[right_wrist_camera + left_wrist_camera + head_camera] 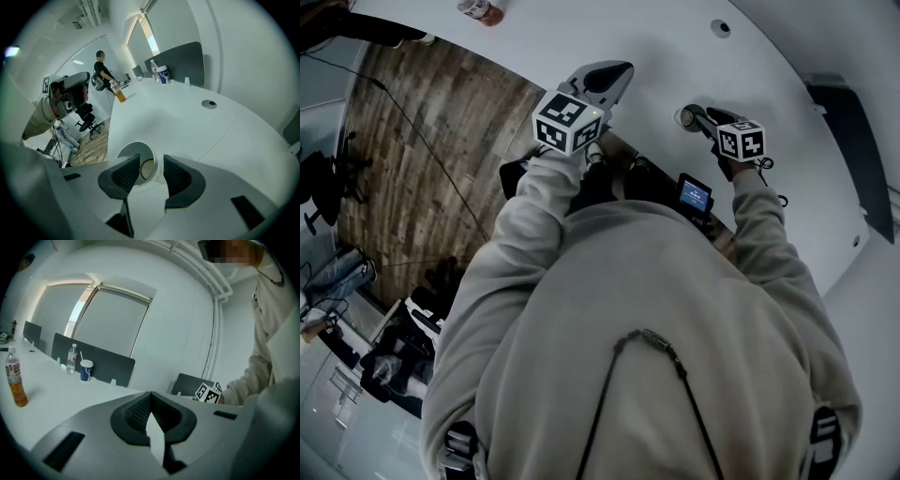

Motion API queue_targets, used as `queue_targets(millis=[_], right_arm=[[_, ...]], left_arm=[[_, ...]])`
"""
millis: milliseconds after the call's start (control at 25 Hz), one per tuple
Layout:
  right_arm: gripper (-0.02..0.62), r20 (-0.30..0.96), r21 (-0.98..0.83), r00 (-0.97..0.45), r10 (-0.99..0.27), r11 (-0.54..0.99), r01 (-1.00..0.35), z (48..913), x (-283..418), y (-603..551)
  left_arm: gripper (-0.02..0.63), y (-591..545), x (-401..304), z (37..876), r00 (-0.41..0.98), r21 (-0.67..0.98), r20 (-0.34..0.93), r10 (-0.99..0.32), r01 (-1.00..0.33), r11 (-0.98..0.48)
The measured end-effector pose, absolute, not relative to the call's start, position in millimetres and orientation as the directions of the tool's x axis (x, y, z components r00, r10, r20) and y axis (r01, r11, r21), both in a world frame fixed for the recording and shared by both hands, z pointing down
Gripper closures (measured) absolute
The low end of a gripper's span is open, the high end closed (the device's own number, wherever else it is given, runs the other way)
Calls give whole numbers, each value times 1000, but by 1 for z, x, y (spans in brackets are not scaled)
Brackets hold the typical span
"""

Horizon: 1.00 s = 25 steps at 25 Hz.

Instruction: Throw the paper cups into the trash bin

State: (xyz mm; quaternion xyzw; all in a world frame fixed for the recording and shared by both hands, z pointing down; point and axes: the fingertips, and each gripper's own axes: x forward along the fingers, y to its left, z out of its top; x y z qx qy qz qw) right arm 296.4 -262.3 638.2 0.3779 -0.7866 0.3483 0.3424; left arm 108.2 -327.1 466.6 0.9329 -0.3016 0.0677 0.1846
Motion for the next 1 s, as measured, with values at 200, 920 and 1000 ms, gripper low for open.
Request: queue_targets(millis=[200, 920, 1000], right_arm=[[506, 812, -283, -471, -345, 474, -834, 647, 299, -258], [554, 751, -173, -463, -471, 535, -827, 565, 313, -298], [555, 715, -159, -471, -517, 535, -830, 544, 323, -308]], left_arm=[[603, -318, 108, 474, 808, 313, 241, -537, -589, -746], [603, -329, 133, 471, 791, 266, 267, -551, -609, -747], [603, -328, 145, 475, 779, 221, 302, -549, -618, -755]])
